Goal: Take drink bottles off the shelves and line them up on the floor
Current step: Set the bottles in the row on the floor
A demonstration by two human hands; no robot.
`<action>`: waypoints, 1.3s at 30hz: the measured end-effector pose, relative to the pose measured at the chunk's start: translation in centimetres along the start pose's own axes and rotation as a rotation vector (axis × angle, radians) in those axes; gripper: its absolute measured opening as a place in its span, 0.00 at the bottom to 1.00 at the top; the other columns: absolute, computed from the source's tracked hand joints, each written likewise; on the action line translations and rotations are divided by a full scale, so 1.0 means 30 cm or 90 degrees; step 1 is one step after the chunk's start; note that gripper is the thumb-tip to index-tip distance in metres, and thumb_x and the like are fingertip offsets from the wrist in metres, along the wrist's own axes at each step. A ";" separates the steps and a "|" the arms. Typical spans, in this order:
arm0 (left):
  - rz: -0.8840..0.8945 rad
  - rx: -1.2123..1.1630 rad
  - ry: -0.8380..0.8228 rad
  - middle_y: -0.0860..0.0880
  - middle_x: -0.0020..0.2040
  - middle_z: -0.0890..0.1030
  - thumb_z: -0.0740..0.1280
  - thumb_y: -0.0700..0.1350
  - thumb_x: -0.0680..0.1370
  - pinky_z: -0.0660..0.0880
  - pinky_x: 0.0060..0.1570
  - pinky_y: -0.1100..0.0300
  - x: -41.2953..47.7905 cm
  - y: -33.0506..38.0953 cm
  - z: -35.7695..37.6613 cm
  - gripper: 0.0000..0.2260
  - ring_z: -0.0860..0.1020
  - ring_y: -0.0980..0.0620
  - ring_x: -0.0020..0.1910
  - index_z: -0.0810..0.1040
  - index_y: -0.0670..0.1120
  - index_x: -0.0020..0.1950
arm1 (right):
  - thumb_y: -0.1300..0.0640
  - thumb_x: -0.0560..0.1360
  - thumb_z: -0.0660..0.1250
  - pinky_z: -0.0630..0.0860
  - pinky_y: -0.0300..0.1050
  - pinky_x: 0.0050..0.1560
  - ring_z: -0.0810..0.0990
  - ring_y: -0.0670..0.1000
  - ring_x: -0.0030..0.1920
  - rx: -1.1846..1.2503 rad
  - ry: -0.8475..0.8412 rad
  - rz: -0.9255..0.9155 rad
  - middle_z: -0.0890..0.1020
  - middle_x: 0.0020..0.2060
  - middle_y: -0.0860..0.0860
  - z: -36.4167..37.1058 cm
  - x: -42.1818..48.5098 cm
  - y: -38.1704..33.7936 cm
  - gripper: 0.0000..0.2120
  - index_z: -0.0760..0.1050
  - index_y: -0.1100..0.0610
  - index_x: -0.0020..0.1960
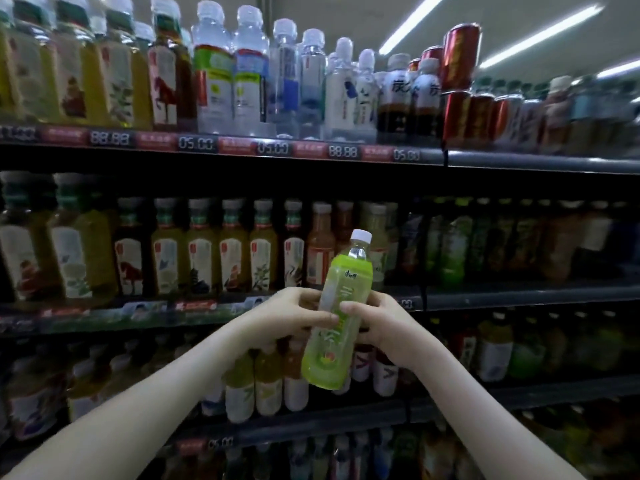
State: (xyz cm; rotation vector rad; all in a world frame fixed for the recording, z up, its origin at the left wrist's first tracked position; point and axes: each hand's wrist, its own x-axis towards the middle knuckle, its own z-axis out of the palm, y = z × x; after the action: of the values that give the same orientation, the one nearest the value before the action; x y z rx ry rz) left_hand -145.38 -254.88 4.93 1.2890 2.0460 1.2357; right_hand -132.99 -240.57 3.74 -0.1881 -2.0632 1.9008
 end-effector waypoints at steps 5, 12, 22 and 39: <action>0.040 -0.049 -0.023 0.54 0.53 0.83 0.73 0.52 0.72 0.79 0.49 0.62 0.196 0.031 0.067 0.18 0.82 0.59 0.51 0.77 0.53 0.62 | 0.61 0.75 0.69 0.81 0.51 0.48 0.84 0.55 0.51 0.009 0.116 -0.038 0.85 0.50 0.54 -0.162 0.034 0.010 0.11 0.78 0.57 0.57; 0.012 0.150 0.224 0.54 0.52 0.79 0.67 0.56 0.76 0.77 0.51 0.57 0.475 0.030 0.166 0.15 0.79 0.54 0.51 0.75 0.51 0.60 | 0.59 0.68 0.76 0.79 0.58 0.55 0.84 0.52 0.50 -0.008 0.303 -0.077 0.85 0.49 0.51 -0.389 0.048 0.065 0.18 0.78 0.55 0.56; -0.072 0.154 0.400 0.40 0.62 0.75 0.68 0.48 0.77 0.74 0.51 0.54 0.771 0.018 0.295 0.32 0.76 0.42 0.59 0.56 0.42 0.74 | 0.56 0.66 0.78 0.79 0.50 0.54 0.82 0.47 0.51 -0.084 0.332 -0.095 0.84 0.49 0.46 -0.717 0.105 0.090 0.21 0.77 0.51 0.57; 0.341 0.358 0.369 0.43 0.68 0.69 0.71 0.43 0.74 0.66 0.66 0.53 0.855 0.158 0.770 0.23 0.65 0.46 0.68 0.70 0.42 0.68 | 0.53 0.64 0.79 0.78 0.39 0.50 0.81 0.39 0.48 -0.124 0.445 -0.058 0.83 0.47 0.42 -1.006 0.025 0.216 0.23 0.76 0.49 0.57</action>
State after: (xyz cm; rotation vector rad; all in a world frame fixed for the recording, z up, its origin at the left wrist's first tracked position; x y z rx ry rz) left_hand -138.64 -221.12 -0.34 2.0223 2.6959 1.4343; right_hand -124.65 -211.19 -0.83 -0.6825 -1.7159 1.3107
